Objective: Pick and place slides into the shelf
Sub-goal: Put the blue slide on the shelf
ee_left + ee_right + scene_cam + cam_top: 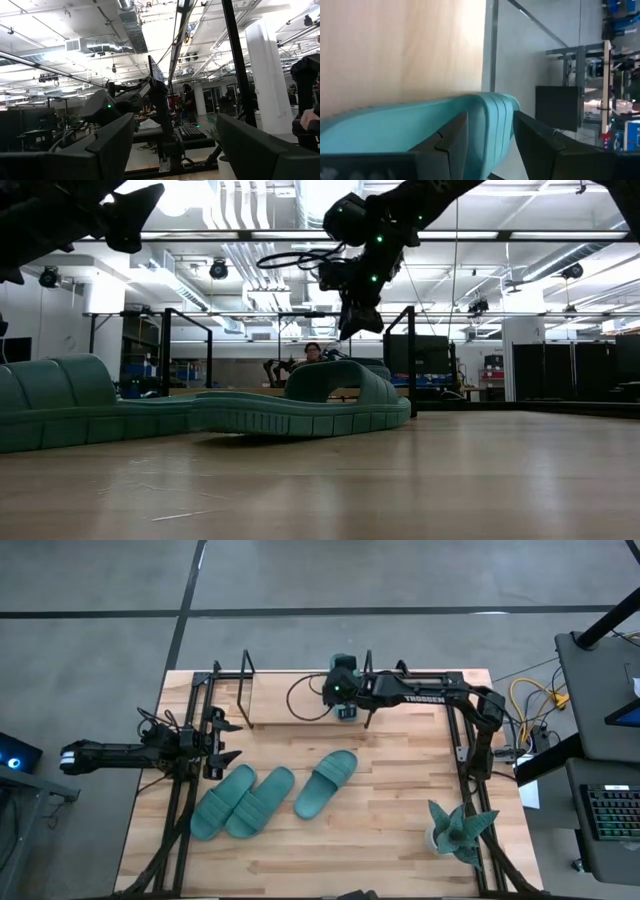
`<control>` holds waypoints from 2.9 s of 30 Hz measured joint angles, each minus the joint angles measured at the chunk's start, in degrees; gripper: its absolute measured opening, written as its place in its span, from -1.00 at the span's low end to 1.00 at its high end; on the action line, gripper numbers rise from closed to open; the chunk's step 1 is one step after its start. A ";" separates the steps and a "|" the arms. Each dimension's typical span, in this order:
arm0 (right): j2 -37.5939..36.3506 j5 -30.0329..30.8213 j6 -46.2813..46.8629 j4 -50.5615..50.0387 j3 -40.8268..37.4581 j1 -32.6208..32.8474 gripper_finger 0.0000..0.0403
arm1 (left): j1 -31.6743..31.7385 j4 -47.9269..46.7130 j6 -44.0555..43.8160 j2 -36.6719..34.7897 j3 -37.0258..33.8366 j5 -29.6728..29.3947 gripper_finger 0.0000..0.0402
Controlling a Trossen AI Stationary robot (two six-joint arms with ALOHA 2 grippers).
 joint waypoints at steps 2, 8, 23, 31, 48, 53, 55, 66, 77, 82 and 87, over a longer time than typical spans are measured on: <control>0.01 0.26 -0.03 1.04 0.00 0.46 -0.27 | 0.00 0.00 0.01 0.00 0.00 0.01 0.34; 0.03 0.72 0.16 1.91 1.51 0.52 -0.27 | 0.00 0.56 0.07 -0.02 0.00 -0.01 0.34; 7.56 2.31 2.00 -9.71 18.69 -0.07 -0.29 | 0.00 1.51 2.97 -0.02 0.00 -0.46 0.34; 16.73 -1.92 7.59 -32.01 40.84 -1.28 -0.29 | 0.00 0.90 2.91 0.13 0.00 -1.45 0.34; 22.47 -4.95 7.58 -42.85 42.15 -2.60 -0.29 | 0.00 0.17 2.93 0.09 0.00 -1.47 0.34; 22.51 -4.94 7.58 -42.69 40.47 -2.60 -0.29 | 0.00 0.04 2.95 0.09 0.00 -1.47 0.34; 22.52 -4.47 7.07 -42.00 39.13 -2.65 -0.29 | 0.00 0.07 2.97 0.07 0.00 -1.47 0.34; 22.50 -0.36 5.18 -34.80 34.56 -4.13 -0.29 | 0.00 0.10 2.99 0.00 0.00 -1.47 0.34; 22.50 -0.31 6.25 -34.46 33.91 -6.38 -0.32 | 0.00 0.11 2.99 0.00 0.00 -1.47 0.34; 22.51 -0.36 6.14 -33.10 33.47 -6.49 -0.49 | 0.00 0.11 2.99 0.00 0.00 -1.47 0.34; 22.50 -0.31 6.07 -32.45 33.03 -6.65 -0.77 | 0.00 0.11 2.99 0.00 0.00 -1.47 0.34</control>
